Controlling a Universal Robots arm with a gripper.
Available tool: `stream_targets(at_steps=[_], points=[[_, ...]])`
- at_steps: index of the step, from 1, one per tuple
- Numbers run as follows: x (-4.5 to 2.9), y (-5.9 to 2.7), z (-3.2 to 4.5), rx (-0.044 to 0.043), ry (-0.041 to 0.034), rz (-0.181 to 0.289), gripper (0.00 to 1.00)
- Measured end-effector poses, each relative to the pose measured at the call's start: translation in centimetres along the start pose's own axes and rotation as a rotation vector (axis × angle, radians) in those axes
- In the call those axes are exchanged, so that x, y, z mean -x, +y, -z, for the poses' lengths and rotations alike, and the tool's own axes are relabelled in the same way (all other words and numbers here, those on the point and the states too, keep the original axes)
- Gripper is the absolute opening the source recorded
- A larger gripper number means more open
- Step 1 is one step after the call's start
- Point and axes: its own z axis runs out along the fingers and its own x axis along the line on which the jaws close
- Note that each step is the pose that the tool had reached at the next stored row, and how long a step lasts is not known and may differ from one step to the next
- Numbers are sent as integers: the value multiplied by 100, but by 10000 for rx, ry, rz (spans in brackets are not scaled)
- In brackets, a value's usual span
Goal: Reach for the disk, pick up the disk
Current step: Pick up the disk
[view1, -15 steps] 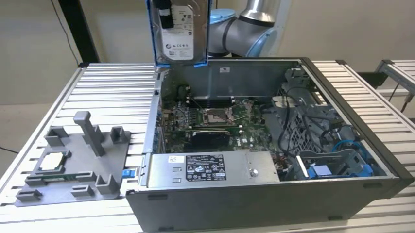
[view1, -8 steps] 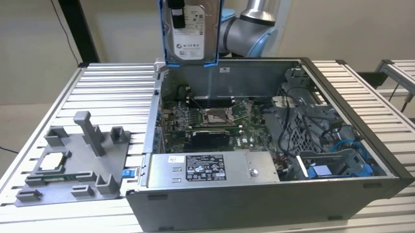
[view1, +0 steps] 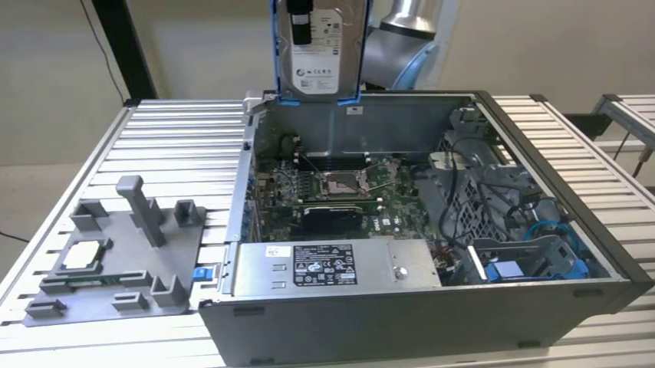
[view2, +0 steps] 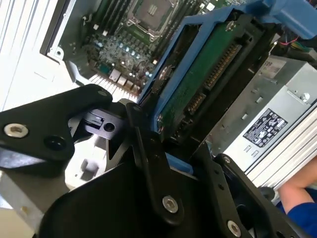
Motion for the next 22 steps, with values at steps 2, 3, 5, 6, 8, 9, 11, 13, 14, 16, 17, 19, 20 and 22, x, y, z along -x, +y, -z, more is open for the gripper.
stream_targets(at_steps=[2, 3, 5, 6, 8, 9, 11, 13, 14, 16, 17, 19, 20, 22], points=[[0, -51, -4, 2, 0, 0, 0], [0, -77, -6, 2, 0, 1, 0], [0, -131, -10, 4, 0, 0, 0], [-1, -158, -12, 5, 0, -1, 0], [-1, -209, -16, 6, 0, 0, 0], [-1, -234, -18, 6, 0, 0, 0], [-1, -283, -22, 7, 1, -1, 0], [-1, -324, -25, 7, 0, 0, 0], [-1, -340, -26, 8, 0, 0, 0], [-1, -366, -28, 8, 0, 0, 0], [-1, -378, -29, 8, 0, 0, 0], [-1, -404, -31, 8, 0, 0, 0], [-1, -417, -32, 8, 0, -1, 0], [-1, -442, -34, 8, 1, 0, 0]])
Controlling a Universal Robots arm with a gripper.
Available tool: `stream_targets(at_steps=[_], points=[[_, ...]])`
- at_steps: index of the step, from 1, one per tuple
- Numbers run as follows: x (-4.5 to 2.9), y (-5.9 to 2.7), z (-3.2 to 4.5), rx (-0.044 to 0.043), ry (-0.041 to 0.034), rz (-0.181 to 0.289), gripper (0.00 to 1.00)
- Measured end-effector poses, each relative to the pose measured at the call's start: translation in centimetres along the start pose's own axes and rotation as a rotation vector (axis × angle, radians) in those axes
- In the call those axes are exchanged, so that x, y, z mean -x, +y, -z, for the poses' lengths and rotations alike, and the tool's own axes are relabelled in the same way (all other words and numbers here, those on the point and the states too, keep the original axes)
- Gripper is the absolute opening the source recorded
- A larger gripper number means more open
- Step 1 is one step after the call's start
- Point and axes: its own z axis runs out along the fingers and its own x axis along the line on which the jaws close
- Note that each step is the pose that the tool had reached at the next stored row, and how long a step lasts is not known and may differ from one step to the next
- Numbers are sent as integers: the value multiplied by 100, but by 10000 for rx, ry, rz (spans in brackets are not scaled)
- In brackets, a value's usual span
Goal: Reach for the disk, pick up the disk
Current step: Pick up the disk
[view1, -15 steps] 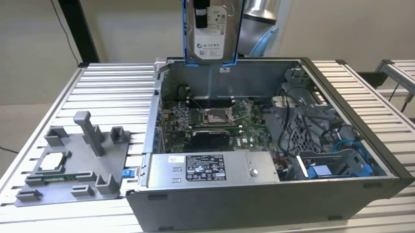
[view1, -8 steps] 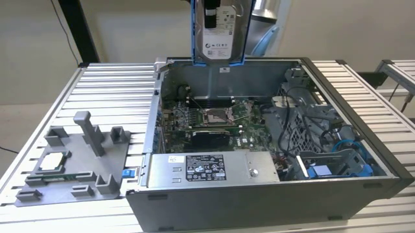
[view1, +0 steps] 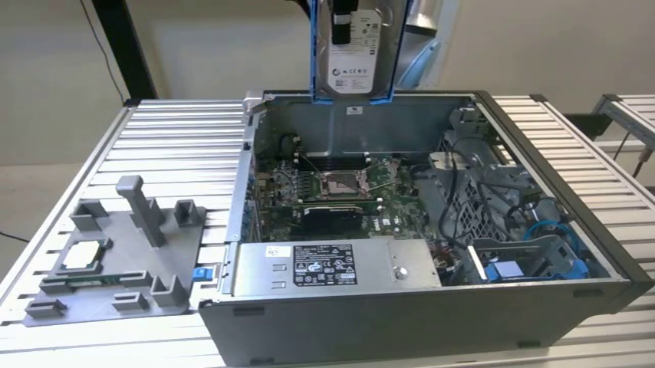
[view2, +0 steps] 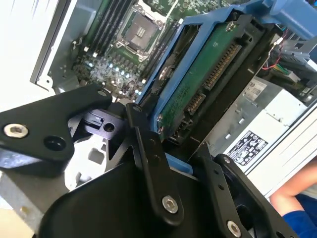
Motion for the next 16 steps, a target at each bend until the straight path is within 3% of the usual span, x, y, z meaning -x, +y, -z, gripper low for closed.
stream_targets(at_steps=[7, 16], points=[[-1, -60, -5, 0, 0, 0, 0], [-7, -73, -5, 0, 0, 1, 0]])
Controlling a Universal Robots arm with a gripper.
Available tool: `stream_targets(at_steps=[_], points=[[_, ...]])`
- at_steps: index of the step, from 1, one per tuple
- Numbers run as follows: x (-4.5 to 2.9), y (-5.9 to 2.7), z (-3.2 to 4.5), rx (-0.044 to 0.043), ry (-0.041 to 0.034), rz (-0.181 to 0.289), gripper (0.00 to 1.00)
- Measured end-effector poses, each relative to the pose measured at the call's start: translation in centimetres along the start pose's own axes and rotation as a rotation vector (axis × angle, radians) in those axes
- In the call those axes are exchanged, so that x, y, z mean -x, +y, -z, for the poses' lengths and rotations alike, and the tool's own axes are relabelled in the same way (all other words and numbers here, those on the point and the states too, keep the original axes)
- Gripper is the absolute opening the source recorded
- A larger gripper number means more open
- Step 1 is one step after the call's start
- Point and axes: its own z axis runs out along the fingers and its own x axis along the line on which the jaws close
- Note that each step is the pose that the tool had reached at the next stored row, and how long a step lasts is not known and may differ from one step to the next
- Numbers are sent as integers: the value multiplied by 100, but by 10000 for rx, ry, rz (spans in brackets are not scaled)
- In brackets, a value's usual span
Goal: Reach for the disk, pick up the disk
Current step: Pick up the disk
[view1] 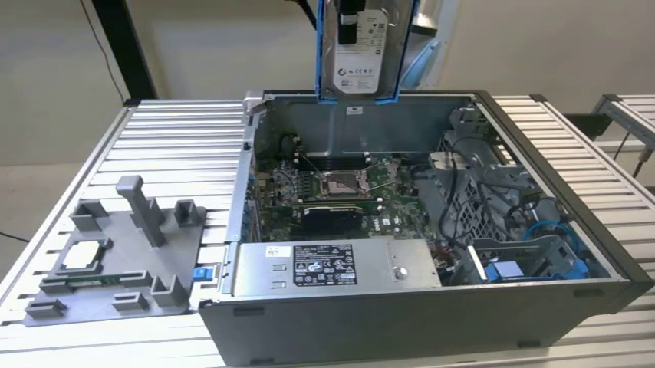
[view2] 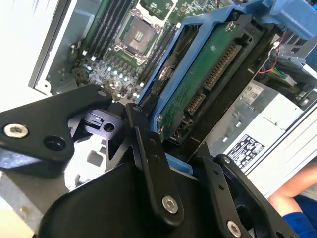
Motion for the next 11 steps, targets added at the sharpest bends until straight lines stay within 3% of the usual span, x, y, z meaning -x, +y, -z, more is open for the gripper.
stream_targets(at_steps=[11], points=[[-227, -70, 7, 31, 0, -2, 0]])
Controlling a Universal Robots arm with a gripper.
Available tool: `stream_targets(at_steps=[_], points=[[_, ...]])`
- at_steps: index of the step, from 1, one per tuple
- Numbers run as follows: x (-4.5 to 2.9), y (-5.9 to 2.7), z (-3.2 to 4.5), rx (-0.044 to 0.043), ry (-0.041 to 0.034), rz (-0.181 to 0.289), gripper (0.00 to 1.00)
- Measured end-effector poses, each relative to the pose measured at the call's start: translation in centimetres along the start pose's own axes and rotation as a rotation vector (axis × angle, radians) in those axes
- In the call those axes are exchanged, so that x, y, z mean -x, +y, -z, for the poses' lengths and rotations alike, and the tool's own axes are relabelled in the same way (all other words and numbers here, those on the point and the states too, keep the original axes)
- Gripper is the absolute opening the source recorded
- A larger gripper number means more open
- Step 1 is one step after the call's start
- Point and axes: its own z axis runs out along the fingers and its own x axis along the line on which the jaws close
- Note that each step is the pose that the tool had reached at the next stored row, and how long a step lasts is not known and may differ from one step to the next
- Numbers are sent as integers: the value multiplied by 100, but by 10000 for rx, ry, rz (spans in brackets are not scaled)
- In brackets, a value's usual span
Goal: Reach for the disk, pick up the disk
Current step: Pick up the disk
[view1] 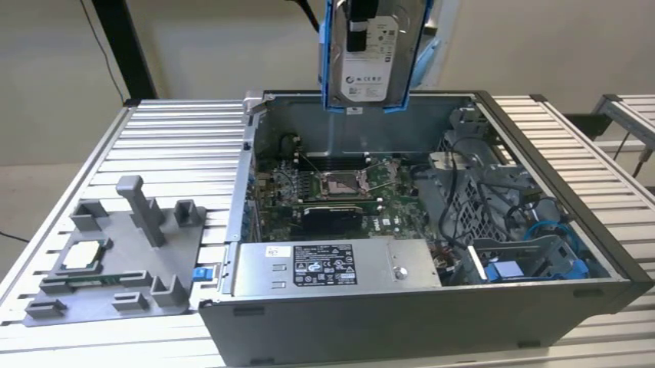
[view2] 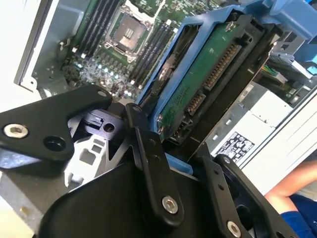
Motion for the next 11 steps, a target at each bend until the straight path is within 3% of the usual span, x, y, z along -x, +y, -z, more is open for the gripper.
stream_targets(at_steps=[3, 11], points=[[-59, -11, 2, 1, 0, 0, 0], [-64, -11, 2, 0, 0, -1, 0]])
